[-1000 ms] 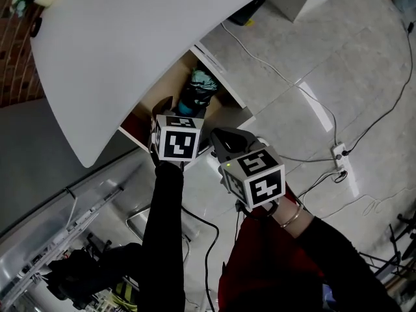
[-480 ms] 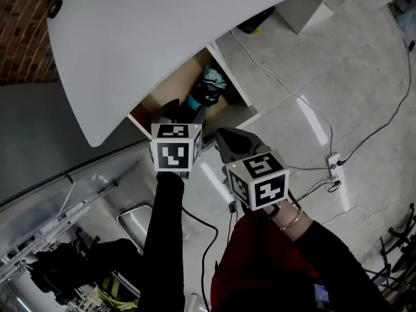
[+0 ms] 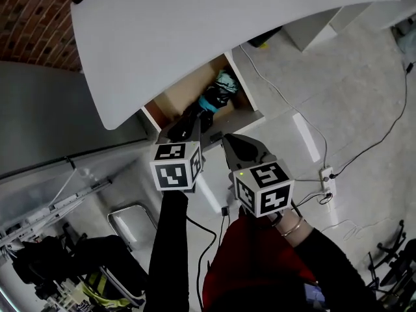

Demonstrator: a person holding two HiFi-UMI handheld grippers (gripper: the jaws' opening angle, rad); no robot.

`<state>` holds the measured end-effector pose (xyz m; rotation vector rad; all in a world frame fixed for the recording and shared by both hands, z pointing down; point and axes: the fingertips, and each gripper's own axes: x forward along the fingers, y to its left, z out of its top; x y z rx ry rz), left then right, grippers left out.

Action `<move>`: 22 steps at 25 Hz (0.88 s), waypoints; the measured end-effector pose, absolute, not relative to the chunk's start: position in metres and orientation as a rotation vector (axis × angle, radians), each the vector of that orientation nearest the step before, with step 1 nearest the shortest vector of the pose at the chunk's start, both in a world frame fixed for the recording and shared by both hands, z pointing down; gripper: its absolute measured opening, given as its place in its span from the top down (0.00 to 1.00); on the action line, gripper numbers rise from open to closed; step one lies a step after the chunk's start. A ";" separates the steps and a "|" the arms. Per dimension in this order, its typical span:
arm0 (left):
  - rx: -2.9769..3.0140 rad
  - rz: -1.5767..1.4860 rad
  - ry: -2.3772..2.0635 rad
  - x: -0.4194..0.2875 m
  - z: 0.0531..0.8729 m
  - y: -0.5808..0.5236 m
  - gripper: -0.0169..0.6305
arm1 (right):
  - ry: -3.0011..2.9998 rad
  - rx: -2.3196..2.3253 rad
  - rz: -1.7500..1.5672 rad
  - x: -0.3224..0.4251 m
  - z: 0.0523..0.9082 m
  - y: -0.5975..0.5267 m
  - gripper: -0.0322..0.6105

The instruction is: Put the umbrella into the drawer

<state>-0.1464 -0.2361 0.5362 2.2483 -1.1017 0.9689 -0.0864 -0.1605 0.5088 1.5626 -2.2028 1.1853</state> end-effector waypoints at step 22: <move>2.323 0.718 -1.286 -0.196 0.426 -0.147 0.97 | -2.332 1.494 0.851 -0.093 0.412 -0.117 0.95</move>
